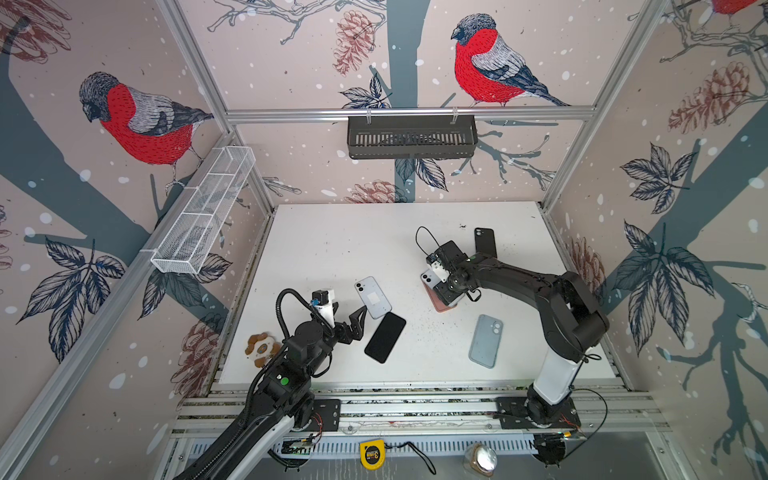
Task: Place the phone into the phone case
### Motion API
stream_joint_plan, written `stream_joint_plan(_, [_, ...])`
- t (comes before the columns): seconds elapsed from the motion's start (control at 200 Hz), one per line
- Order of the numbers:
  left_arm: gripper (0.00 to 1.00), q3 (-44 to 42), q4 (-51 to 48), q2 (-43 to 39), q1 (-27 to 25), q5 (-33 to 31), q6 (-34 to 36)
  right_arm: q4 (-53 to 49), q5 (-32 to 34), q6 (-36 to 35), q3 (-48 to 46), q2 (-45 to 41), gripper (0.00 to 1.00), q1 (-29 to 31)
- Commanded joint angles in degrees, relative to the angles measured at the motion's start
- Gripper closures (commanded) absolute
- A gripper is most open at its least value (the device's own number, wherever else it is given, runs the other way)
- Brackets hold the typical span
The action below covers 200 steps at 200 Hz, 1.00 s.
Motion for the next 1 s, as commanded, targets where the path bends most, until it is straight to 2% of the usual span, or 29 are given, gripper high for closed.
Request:
stream_joint_plan(0.0, [0.03, 0.03, 1.26, -0.07, -0.09, -0.39, 0.21, 1.36, 0.25, -0.74, 0.0, 0.0, 0.28, 0.22])
stream_joint_plan(0.185, [0.03, 0.03, 1.49, 0.19, -0.1, -0.31, 0.13, 3.08, -0.25, -0.39, -1.42, -0.16, 0.26, 0.2])
stream_joint_plan(0.3, [0.03, 0.06, 1.48, 0.21, -0.11, -0.3, 0.21, 3.98, 0.27, 0.2, -1.92, -1.1, 0.14, 0.22])
stream_joint_plan(0.42, [0.03, -0.01, 1.46, 0.15, -0.11, -0.39, 0.19, 3.81, -0.12, 0.56, -1.16, -1.32, 0.1, 0.04])
stream_joint_plan(0.755, [0.03, 0.04, 1.45, 0.23, -0.13, -0.39, 0.21, 2.95, 0.07, 2.18, 1.36, 3.21, 0.1, -0.81])
stream_joint_plan(0.996, [0.03, -0.03, 1.48, 0.29, -0.09, -0.46, 0.08, 3.46, -0.62, 3.1, 1.98, 5.56, 0.16, -1.53])
